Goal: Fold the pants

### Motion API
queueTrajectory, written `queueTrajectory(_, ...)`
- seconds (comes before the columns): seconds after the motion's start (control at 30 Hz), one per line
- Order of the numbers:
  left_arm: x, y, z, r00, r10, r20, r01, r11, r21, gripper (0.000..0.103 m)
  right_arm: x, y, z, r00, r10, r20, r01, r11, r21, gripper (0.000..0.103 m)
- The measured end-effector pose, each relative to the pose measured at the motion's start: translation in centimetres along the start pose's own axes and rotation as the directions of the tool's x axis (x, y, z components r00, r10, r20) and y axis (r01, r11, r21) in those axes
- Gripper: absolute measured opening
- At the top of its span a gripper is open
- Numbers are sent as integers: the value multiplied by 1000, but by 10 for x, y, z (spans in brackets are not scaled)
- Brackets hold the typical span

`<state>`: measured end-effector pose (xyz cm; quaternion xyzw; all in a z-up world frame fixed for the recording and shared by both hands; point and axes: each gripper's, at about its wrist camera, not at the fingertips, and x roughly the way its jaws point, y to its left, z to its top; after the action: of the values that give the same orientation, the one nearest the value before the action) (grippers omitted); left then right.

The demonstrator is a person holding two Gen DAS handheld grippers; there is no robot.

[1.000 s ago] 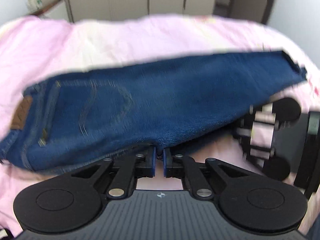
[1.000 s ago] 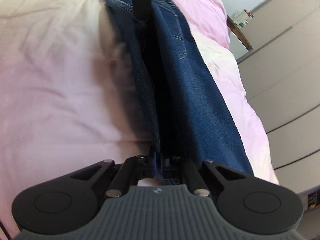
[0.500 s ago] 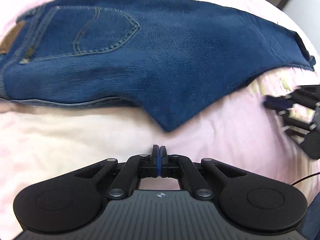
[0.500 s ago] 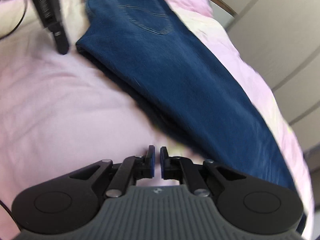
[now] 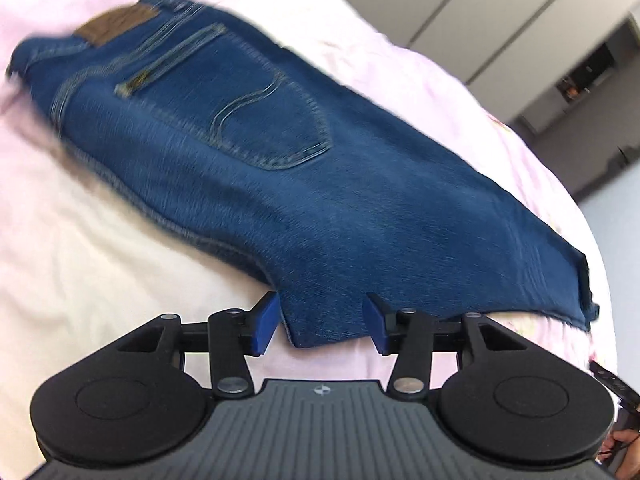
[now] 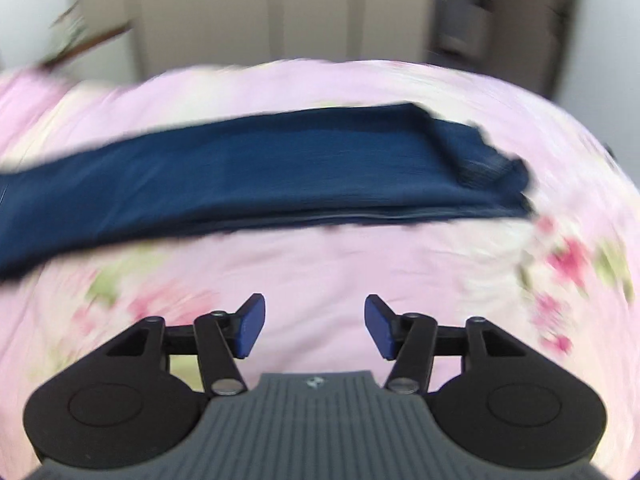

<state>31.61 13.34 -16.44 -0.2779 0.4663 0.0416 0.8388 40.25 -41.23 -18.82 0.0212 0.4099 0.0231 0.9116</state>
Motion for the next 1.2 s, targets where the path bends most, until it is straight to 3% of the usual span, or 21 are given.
queueTrajectory(0.07, 7, -1, -3, 1000, 19, -1, -19, 1000, -11, 55, 6, -40, 15, 999, -48, 18, 46, 995, 87, 51)
queueTrajectory(0.17, 21, -7, -6, 998, 64, -21, -64, 998, 0, 55, 20, -78, 36, 994, -98, 43, 95, 992, 78, 44)
queueTrajectory(0.27, 33, -13, -7, 993, 116, -28, -116, 993, 24, 55, 44, -105, 63, 994, -75, 75, 69, 994, 81, 34)
queueTrajectory(0.43, 47, -27, -6, 977, 205, -56, -199, 976, 90, 55, 107, -120, 94, 997, -51, 62, 40, 984, 172, 33)
queueTrajectory(0.53, 53, -36, -4, 965, 252, -75, -240, 961, 137, 54, 151, -129, 101, 996, -89, -6, 89, 977, 195, 23)
queueTrajectory(0.73, 58, -41, -3, 952, 293, -92, -276, 947, 162, 54, 172, -162, 151, 975, -185, 120, 151, 957, 247, 22)
queueTrajectory(0.87, 61, -42, -3, 949, 301, -90, -285, 946, 155, 54, 171, -184, 181, 959, -243, 143, 205, 950, 235, 22)
queueTrajectory(0.97, 65, -42, -1, 955, 283, -88, -271, 954, 127, 56, 162, -198, 185, 957, -252, 141, 216, 949, 231, 22)
queueTrajectory(1.03, 61, -38, -1, 963, 256, -82, -247, 964, 101, 58, 151, -205, 177, 967, -219, 127, 185, 954, 238, 25)
queueTrajectory(1.1, 57, -35, -1, 972, 226, -70, -221, 973, 71, 58, 139, -211, 162, 979, -173, 107, 140, 956, 258, 36)
queueTrajectory(1.2, 52, -29, -4, 980, 191, -53, -190, 981, 29, 58, 120, -221, 129, 988, -121, 93, 82, 933, 350, 42)
